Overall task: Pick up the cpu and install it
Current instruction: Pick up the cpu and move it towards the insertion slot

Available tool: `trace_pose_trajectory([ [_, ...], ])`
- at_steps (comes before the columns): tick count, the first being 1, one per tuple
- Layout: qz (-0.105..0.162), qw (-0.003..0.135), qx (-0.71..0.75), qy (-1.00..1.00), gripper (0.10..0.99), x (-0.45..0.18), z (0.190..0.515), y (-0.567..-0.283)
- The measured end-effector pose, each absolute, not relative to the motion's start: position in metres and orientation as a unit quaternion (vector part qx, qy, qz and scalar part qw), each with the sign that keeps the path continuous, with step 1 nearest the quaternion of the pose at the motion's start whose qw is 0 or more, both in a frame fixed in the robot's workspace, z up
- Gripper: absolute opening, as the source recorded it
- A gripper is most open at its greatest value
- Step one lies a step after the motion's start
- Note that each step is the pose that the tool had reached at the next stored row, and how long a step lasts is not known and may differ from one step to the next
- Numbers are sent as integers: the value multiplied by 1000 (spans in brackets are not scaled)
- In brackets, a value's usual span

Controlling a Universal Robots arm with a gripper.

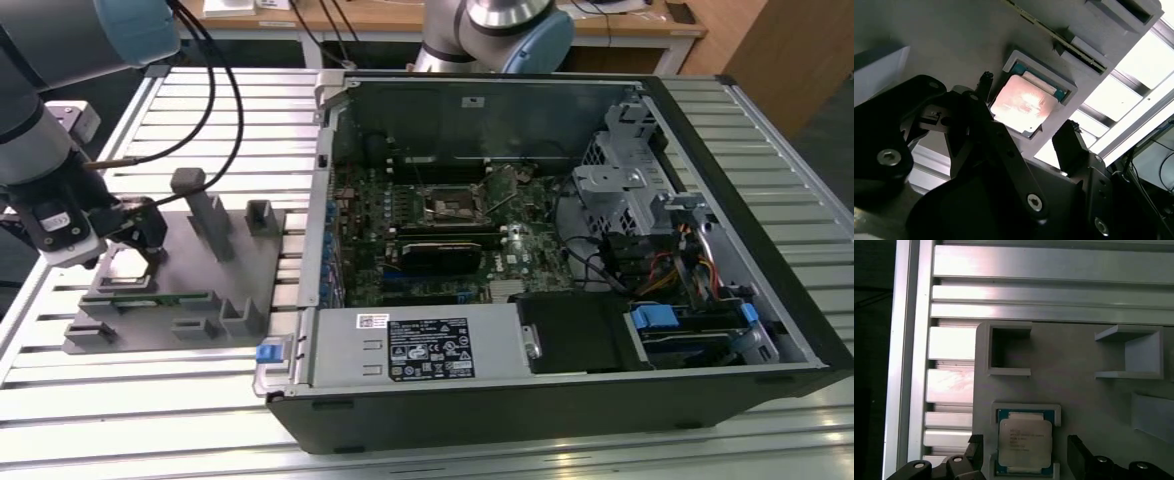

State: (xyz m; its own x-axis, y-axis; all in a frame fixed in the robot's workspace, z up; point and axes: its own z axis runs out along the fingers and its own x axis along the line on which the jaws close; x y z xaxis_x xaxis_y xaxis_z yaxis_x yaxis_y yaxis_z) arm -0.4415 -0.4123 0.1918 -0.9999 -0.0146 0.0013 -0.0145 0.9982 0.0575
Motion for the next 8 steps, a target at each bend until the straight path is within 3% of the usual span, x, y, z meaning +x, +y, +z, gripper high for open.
trace_pose_trajectory([
  [8,-29,-1,7,-1000,761,-443,186,-412],
])
